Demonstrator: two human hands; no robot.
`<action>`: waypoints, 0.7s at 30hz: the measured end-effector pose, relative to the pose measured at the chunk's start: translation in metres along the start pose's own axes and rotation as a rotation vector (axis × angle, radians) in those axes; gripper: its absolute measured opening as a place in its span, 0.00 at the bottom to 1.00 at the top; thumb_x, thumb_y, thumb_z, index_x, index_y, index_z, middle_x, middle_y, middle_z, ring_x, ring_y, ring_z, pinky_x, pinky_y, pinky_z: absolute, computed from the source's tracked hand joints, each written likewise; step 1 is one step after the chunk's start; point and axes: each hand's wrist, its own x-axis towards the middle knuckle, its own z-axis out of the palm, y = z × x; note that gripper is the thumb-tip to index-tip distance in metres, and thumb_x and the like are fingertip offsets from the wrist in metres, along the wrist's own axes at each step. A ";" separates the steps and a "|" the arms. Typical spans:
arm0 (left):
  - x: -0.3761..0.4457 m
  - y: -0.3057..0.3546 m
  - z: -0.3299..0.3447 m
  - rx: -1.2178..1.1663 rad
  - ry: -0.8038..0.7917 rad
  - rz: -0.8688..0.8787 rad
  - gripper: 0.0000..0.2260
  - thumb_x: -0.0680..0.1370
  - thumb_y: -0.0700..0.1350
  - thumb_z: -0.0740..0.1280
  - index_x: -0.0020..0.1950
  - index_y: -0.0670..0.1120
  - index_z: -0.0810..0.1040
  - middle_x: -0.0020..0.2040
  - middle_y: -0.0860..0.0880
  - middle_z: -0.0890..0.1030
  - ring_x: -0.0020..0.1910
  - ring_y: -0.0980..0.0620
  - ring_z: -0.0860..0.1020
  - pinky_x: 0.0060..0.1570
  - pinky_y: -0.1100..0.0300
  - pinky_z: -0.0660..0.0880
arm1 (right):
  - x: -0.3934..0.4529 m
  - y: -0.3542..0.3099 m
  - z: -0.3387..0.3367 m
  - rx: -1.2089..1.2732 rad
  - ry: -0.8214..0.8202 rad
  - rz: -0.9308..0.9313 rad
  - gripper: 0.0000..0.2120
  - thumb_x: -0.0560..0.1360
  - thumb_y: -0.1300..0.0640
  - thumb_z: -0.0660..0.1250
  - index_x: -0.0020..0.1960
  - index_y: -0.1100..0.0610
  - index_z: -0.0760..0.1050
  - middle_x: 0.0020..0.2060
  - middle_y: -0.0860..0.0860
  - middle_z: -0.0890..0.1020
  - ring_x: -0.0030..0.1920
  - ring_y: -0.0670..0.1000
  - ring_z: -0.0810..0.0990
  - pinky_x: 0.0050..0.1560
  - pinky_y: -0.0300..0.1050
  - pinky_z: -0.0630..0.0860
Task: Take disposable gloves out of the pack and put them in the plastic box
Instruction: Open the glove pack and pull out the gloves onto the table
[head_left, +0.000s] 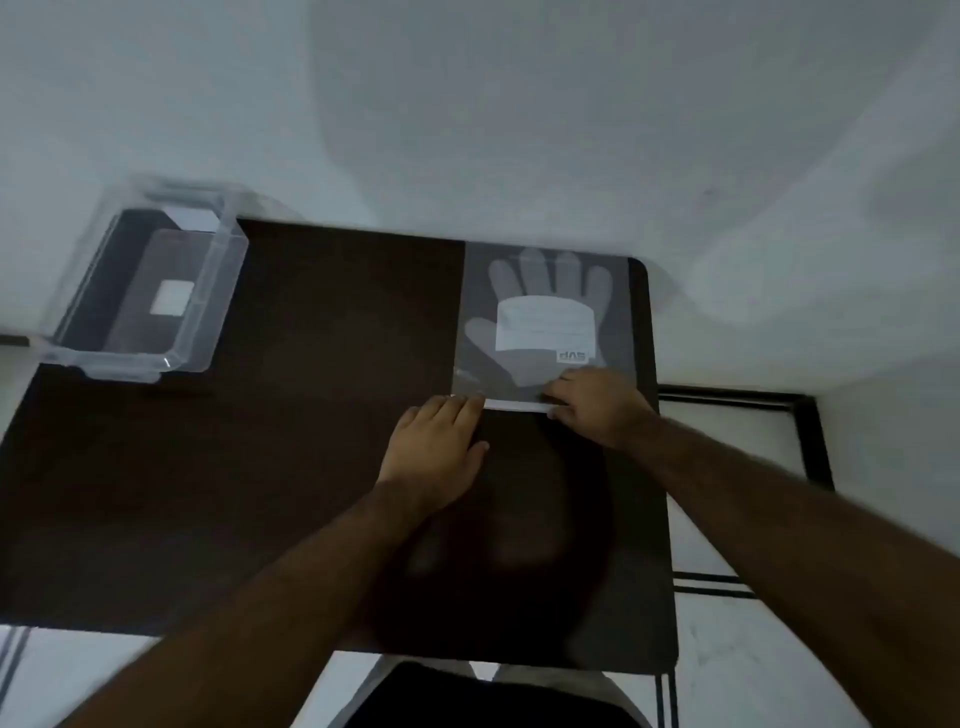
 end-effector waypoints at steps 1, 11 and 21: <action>0.005 0.005 0.002 -0.013 -0.021 -0.020 0.31 0.85 0.59 0.62 0.86 0.52 0.59 0.82 0.50 0.68 0.81 0.48 0.64 0.79 0.46 0.62 | 0.005 0.004 0.000 -0.011 -0.015 -0.023 0.16 0.83 0.44 0.65 0.67 0.50 0.79 0.61 0.51 0.83 0.61 0.53 0.81 0.64 0.52 0.76; 0.036 0.044 0.042 0.000 0.070 -0.029 0.24 0.85 0.53 0.64 0.81 0.47 0.70 0.75 0.46 0.78 0.74 0.46 0.75 0.74 0.46 0.71 | 0.015 0.028 -0.003 0.074 0.049 -0.177 0.12 0.83 0.48 0.65 0.58 0.53 0.83 0.55 0.52 0.86 0.55 0.52 0.84 0.64 0.50 0.78; 0.069 0.059 0.057 0.071 0.235 0.054 0.19 0.80 0.43 0.73 0.71 0.44 0.80 0.63 0.43 0.86 0.64 0.42 0.82 0.67 0.44 0.76 | 0.020 0.044 0.011 0.251 0.254 -0.106 0.07 0.83 0.52 0.65 0.50 0.54 0.79 0.46 0.51 0.84 0.46 0.51 0.82 0.47 0.46 0.80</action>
